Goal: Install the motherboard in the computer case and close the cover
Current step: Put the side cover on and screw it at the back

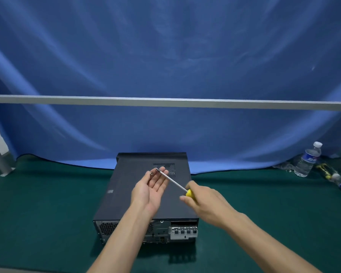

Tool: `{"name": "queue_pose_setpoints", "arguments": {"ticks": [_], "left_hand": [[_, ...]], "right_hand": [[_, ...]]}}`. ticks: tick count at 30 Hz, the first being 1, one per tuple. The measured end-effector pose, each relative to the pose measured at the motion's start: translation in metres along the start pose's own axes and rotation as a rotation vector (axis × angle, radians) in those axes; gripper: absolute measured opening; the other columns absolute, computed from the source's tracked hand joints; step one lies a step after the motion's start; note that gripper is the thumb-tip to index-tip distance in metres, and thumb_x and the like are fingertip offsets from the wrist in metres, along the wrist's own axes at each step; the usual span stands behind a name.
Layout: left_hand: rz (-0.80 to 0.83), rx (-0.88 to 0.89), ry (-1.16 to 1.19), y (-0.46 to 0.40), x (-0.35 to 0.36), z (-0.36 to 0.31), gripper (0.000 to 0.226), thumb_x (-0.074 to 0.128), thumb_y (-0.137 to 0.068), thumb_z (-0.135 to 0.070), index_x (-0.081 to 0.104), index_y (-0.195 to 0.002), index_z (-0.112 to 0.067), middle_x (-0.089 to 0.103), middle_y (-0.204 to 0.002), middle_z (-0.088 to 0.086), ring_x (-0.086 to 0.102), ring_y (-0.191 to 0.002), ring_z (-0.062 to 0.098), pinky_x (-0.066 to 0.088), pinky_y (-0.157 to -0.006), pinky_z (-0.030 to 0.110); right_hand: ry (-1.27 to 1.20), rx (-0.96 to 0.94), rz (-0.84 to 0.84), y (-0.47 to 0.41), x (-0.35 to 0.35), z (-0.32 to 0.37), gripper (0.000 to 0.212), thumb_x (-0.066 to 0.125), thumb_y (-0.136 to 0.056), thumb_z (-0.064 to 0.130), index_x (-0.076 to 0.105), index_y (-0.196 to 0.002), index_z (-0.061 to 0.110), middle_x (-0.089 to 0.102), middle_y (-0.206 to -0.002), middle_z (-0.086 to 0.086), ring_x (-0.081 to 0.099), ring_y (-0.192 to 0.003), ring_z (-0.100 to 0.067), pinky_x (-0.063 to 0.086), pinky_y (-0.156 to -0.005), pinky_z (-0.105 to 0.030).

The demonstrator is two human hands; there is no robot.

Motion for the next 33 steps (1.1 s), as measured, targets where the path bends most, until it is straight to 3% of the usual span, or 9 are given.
{"name": "queue_pose_setpoints", "arguments": {"ticks": [5, 8, 17, 21, 23, 28, 31, 33], "left_hand": [[-0.036, 0.013, 0.013, 0.008, 0.0, 0.016, 0.028, 0.038, -0.102, -0.016, 0.056, -0.087, -0.001, 0.068, -0.088, 0.017, 0.065, -0.084, 0.028, 0.05, -0.068, 0.039], [-0.062, 0.057, -0.011, 0.014, -0.006, 0.018, 0.028, 0.039, -0.102, -0.017, 0.057, -0.089, -0.001, 0.07, -0.082, 0.016, 0.066, -0.085, 0.028, 0.05, -0.068, 0.039], [-0.106, 0.024, -0.084, 0.015, -0.03, 0.047, 0.027, 0.04, -0.101, -0.017, 0.058, -0.095, 0.002, 0.072, -0.081, 0.016, 0.068, -0.082, 0.026, 0.052, -0.067, 0.039], [-0.148, 0.028, -0.159, 0.008, -0.044, 0.058, 0.025, 0.042, -0.1, -0.015, 0.058, -0.095, 0.004, 0.072, -0.082, 0.017, 0.072, -0.074, 0.024, 0.055, -0.062, 0.033], [-0.158, 0.028, -0.192, 0.006, -0.051, 0.066, 0.024, 0.043, -0.1, -0.015, 0.058, -0.095, 0.004, 0.072, -0.081, 0.017, 0.072, -0.072, 0.023, 0.056, -0.057, 0.03], [-0.191, 0.011, -0.302, 0.0, -0.07, 0.09, 0.023, 0.045, -0.1, -0.016, 0.058, -0.092, 0.001, 0.073, -0.077, 0.014, 0.072, -0.07, 0.022, 0.057, -0.054, 0.029], [-0.22, -0.026, -0.457, -0.004, -0.086, 0.108, 0.021, 0.046, -0.099, -0.015, 0.058, -0.09, -0.001, 0.073, -0.076, 0.011, 0.072, -0.067, 0.02, 0.056, -0.051, 0.027], [-0.242, -0.073, -0.465, -0.006, -0.099, 0.123, 0.021, 0.046, -0.099, -0.016, 0.058, -0.088, -0.002, 0.073, -0.073, 0.009, 0.071, -0.063, 0.018, 0.055, -0.05, 0.026]], "right_hand": [[0.014, -0.066, 0.024, 0.009, -0.003, -0.011, 0.025, 0.04, -0.098, 0.051, 0.044, -0.097, 0.026, 0.052, -0.078, 0.01, 0.048, -0.074, -0.018, 0.035, -0.061, -0.031], [0.031, -0.09, 0.052, 0.013, 0.004, -0.016, 0.024, 0.037, -0.097, 0.054, 0.042, -0.097, 0.03, 0.05, -0.07, 0.009, 0.048, -0.07, -0.018, 0.034, -0.059, -0.031], [0.03, -0.052, 0.074, 0.027, 0.027, -0.037, 0.024, 0.036, -0.097, 0.056, 0.04, -0.093, 0.033, 0.056, -0.077, 0.008, 0.05, -0.074, -0.019, 0.035, -0.064, -0.033], [0.053, -0.003, 0.122, 0.029, 0.037, -0.047, 0.023, 0.038, -0.096, 0.055, 0.041, -0.089, 0.033, 0.054, -0.076, 0.008, 0.05, -0.074, -0.02, 0.034, -0.063, -0.033], [-0.001, 0.036, 0.193, 0.03, 0.048, -0.053, 0.025, 0.042, -0.095, 0.054, 0.043, -0.085, 0.031, 0.051, -0.071, 0.01, 0.049, -0.07, -0.017, 0.034, -0.06, -0.032], [-0.418, 0.235, 0.347, 0.044, 0.087, -0.078, 0.035, 0.053, -0.092, 0.047, 0.052, -0.075, 0.017, 0.056, -0.054, 0.002, 0.047, -0.039, -0.013, 0.037, -0.042, -0.019], [-0.48, 0.402, 0.399, 0.06, 0.11, -0.099, 0.042, 0.063, -0.085, 0.045, 0.058, -0.059, 0.012, 0.062, -0.051, -0.005, 0.051, -0.039, -0.015, 0.038, -0.041, -0.016], [-0.56, 0.479, 0.413, 0.072, 0.124, -0.109, 0.031, 0.068, -0.081, 0.029, 0.061, -0.059, 0.009, 0.063, -0.054, -0.008, 0.053, -0.044, -0.017, 0.041, -0.043, -0.019]]}}
Point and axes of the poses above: each hand's wrist, its own y-axis away from the middle knuckle, its own x-axis out of the palm, z = x × y, the point moved 10 cm from there along -y, towards the middle knuckle
